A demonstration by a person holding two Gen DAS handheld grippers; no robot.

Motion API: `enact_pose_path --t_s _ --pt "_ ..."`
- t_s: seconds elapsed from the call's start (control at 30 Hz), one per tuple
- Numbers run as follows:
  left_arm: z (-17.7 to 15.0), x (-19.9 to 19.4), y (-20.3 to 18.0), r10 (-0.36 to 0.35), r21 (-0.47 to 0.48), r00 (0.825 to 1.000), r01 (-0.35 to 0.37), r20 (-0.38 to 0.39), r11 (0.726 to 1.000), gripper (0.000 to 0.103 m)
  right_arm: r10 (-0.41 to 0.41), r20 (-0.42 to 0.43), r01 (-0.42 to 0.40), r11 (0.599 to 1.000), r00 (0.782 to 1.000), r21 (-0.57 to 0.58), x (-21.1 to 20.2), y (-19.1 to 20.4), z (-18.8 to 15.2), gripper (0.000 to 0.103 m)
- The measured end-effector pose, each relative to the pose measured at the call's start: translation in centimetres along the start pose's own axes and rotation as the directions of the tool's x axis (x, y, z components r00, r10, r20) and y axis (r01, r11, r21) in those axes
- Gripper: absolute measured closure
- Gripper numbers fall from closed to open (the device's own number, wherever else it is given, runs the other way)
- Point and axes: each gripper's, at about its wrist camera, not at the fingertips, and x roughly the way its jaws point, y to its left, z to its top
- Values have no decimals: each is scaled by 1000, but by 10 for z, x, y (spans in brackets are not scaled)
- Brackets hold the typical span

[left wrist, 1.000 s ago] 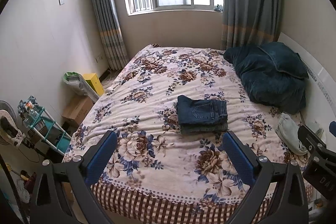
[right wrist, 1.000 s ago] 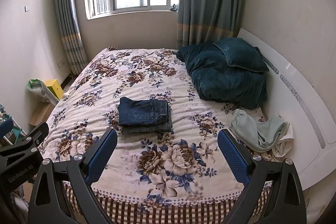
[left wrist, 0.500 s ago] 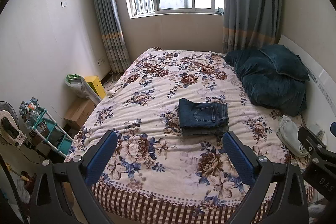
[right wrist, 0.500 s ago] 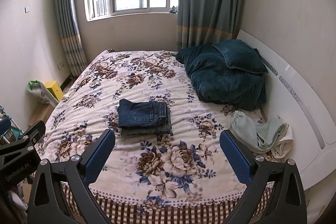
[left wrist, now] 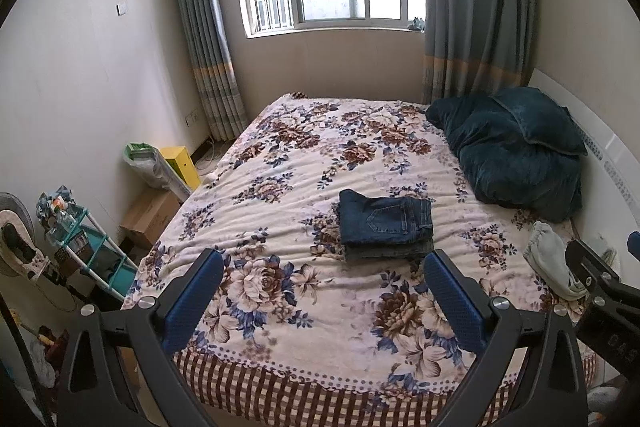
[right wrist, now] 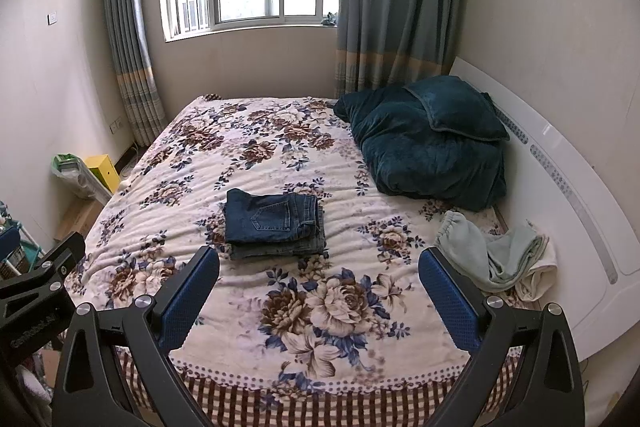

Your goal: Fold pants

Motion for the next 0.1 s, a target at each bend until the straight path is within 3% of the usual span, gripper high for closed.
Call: enact_pose_path --t_s 0.1 --pt "-1 -4 -2 2 0 1000 -2 7 1000 0 0 2 0 1000 1000 1 -1 0 0 1"
